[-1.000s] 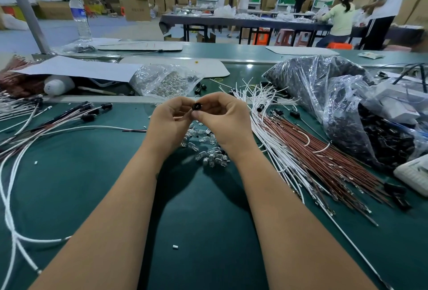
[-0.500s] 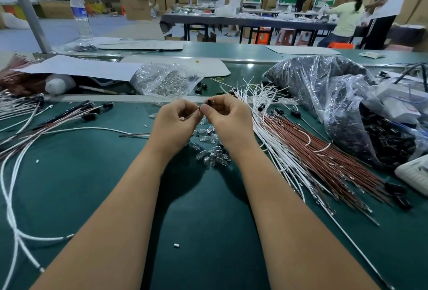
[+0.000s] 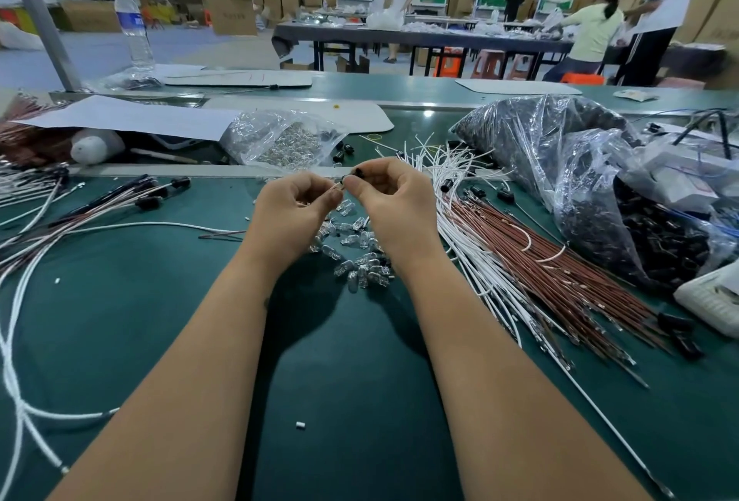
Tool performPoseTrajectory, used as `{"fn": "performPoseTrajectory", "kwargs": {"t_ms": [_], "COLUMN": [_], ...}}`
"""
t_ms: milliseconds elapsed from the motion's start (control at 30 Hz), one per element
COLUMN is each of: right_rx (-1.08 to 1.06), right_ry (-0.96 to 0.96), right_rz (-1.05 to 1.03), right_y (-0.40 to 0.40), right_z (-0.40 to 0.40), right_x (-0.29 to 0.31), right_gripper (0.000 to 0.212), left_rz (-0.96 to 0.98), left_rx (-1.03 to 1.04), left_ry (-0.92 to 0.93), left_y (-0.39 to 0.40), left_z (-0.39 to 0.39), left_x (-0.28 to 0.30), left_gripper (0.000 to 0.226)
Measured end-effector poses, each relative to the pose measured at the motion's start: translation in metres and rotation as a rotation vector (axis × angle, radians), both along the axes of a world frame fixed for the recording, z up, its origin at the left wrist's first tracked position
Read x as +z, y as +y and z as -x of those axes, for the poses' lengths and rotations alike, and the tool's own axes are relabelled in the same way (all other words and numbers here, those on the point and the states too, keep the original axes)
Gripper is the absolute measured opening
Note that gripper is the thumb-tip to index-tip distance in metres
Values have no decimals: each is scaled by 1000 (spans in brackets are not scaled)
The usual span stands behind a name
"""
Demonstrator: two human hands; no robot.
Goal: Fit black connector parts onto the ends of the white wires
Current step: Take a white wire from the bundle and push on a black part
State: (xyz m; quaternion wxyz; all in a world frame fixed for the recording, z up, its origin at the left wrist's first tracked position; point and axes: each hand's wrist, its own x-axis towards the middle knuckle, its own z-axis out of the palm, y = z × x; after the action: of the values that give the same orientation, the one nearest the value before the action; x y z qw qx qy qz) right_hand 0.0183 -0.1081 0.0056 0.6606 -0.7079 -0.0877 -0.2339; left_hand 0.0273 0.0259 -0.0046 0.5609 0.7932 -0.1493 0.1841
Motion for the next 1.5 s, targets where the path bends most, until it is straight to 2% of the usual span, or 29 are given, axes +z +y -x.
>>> {"fn": "performPoseTrajectory", "kwargs": {"t_ms": [200, 400, 500, 667, 1000, 1233, 1367, 1500], "right_rx": [-10, 2, 15, 43, 9, 0, 34, 57], "right_ry": [8, 21, 30, 43, 52, 42, 49, 58], "right_rz": [1, -30, -42, -44, -22, 2, -31, -24], "right_y": [0, -2, -2, 2, 1, 2, 1, 1], "right_z": [0, 1, 1, 1, 2, 2, 3, 4], "right_x": [1, 3, 3, 1, -2, -2, -1, -1], "right_gripper": [14, 15, 11, 17, 12, 15, 16, 13], "left_rz": [10, 74, 97, 70, 18, 85, 125, 122], "left_rx": [-14, -53, -63, -67, -60, -19, -65, -78], "left_ry": [9, 41, 41, 19, 32, 41, 40, -18], "left_y": [7, 3, 0, -3, 0, 4, 6, 6], "left_z": [-2, 0, 2, 5, 0, -4, -3, -4], "left_x": [0, 1, 4, 6, 1, -3, -3, -1], "left_gripper": [17, 6, 9, 6, 2, 8, 7, 19]}}
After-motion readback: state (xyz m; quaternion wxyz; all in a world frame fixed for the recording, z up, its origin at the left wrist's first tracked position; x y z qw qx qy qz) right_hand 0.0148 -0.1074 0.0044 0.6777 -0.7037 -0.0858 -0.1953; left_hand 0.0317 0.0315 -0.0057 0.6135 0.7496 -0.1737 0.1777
